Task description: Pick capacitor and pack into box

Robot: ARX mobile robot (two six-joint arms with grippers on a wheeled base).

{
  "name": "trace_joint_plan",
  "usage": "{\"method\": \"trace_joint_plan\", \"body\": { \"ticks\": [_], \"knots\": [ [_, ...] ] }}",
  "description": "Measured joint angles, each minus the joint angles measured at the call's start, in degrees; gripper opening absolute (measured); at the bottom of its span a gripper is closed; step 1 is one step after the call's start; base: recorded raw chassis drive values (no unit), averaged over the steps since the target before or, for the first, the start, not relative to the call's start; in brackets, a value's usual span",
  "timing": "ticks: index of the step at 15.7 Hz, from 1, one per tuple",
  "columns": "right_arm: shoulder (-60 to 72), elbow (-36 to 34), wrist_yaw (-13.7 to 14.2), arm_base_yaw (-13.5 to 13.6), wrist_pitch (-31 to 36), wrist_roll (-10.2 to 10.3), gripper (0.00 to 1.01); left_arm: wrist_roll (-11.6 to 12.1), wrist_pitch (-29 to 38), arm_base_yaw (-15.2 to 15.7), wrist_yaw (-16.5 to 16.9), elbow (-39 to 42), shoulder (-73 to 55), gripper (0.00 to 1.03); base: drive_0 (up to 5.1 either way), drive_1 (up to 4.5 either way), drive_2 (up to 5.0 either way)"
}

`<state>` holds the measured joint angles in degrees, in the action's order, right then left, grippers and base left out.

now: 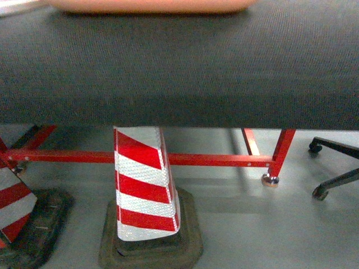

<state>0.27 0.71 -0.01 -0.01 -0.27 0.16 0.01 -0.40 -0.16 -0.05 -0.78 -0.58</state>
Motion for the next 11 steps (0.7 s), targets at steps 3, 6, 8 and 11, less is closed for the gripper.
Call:
{"method": "trace_joint_plan", "body": {
  "ticks": [3,6,8,11],
  "knots": [
    [0.0,0.0,0.04,0.0,0.0,-0.04,0.98,0.04,-0.02,0.0,0.11,0.0,0.0,0.44,3.0,2.25,-4.9],
    [0.0,0.0,-0.02,0.0,-0.09,-0.02,0.98,0.02,0.0,0.0,-0.02,0.0,0.0,0.44,3.0,2.25,-4.9],
    [0.0,0.0,0.04,0.0,0.02,0.02,0.98,0.02,-0.02,0.0,0.07,0.0,0.0,0.44,1.5,1.13,-2.4],
    [0.0,0.0,-0.02,0.0,0.02,-0.07,0.98,0.0,0.0,0.0,0.0,0.0,0.0,0.44,0.0,0.0,0.0]
  ]
}}
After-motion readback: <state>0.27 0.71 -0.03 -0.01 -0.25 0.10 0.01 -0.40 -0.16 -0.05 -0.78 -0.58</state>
